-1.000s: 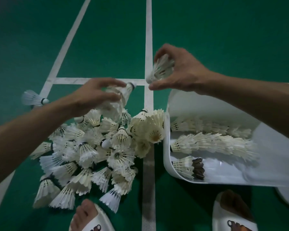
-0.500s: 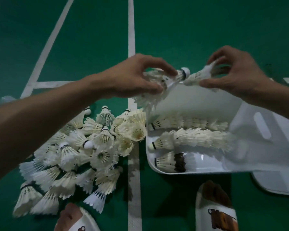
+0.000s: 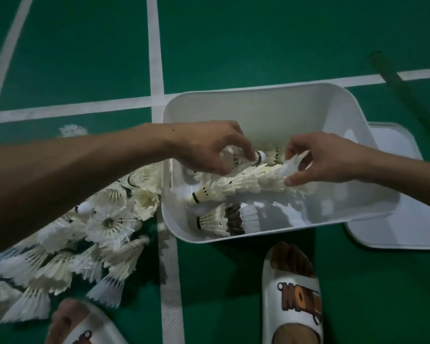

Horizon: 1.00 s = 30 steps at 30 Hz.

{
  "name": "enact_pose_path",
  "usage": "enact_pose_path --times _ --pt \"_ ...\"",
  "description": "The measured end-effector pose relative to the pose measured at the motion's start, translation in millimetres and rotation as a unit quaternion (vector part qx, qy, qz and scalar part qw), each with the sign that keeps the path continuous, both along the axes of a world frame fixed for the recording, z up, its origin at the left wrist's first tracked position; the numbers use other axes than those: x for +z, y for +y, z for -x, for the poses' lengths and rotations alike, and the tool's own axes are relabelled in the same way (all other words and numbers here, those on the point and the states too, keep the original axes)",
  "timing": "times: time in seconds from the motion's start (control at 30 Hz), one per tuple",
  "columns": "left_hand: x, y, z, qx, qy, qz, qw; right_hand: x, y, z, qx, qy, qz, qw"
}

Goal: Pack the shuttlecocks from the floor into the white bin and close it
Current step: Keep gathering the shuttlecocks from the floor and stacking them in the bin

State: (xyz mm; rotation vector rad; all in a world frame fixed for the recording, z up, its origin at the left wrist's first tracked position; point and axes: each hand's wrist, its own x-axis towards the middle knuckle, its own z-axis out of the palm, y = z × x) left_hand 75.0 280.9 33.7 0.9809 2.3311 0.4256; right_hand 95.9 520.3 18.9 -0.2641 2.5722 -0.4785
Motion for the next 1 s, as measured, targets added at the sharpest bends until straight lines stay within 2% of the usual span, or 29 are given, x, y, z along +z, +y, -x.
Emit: enact_pose_path --times 0.2,0.43,0.53,0.63,0.77,0.9,1.0 --pt "-20.9 -3.0 -7.0 -0.033 -0.016 0.042 0.998 -19.8 9.6 -9.7 0.035 -0.08 -0.052 0.995" --pt "-26.6 -1.4 -4.2 -0.031 -0.024 0.04 0.998 -48.3 -3.5 -21.5 0.012 -0.098 -0.027 0.995" --pt "-27.7 -1.8 -2.8 -0.031 -0.03 0.043 0.998 -59.3 -9.6 -24.9 0.03 -0.117 -0.049 0.991" --pt "-29.5 -3.6 -2.2 -0.032 -0.037 0.046 0.998 -66.6 -16.7 -27.9 0.063 -0.175 -0.051 0.981" --pt "-30.1 -4.3 -1.5 -0.031 -0.043 0.04 0.998 -64.7 -21.3 -25.0 0.051 -0.262 -0.026 0.963" --pt "-29.9 -4.6 -0.2 -0.025 -0.053 0.028 0.998 -64.2 -26.0 -20.3 0.139 -0.19 -0.115 0.965" --pt "-29.9 -3.8 1.2 -0.023 -0.058 0.02 0.998 -73.1 -31.6 -22.5 0.111 -0.177 -0.085 0.974"
